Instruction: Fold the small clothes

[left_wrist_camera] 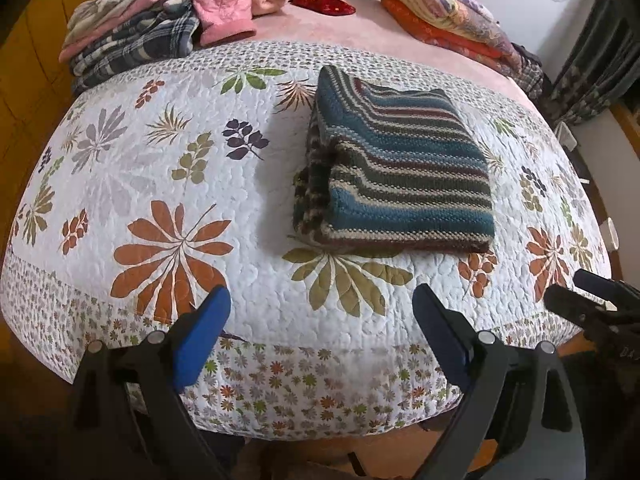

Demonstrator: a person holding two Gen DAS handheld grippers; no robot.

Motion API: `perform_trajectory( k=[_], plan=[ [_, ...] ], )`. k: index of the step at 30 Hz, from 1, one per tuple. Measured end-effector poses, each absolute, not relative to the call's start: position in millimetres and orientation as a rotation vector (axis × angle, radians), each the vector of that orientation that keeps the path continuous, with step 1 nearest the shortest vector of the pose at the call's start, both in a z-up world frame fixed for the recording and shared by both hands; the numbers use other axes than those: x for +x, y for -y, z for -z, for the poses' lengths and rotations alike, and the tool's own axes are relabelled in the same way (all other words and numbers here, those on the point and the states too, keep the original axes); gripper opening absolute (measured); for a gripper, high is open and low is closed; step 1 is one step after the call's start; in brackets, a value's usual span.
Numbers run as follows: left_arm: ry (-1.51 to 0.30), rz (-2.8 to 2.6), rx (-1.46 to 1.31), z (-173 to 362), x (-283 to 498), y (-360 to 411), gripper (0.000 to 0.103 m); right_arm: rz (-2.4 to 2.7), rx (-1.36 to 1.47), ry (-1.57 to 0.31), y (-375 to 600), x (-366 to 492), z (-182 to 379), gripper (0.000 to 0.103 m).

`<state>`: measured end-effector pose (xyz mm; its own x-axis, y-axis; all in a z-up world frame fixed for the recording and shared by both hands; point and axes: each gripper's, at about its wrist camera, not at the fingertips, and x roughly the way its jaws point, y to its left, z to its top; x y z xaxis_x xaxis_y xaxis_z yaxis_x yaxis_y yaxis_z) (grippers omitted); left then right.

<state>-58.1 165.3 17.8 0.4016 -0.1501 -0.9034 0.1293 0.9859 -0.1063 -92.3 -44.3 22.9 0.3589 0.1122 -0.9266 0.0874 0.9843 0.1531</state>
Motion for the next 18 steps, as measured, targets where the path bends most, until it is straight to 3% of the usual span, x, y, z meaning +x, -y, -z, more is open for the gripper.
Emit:
perform_trajectory(
  k=[18],
  plan=[
    [-1.151,0.178,0.075,-11,-54,-149,0.092,0.025,0.119,-1.214,45,-89,-19,0.099]
  ],
)
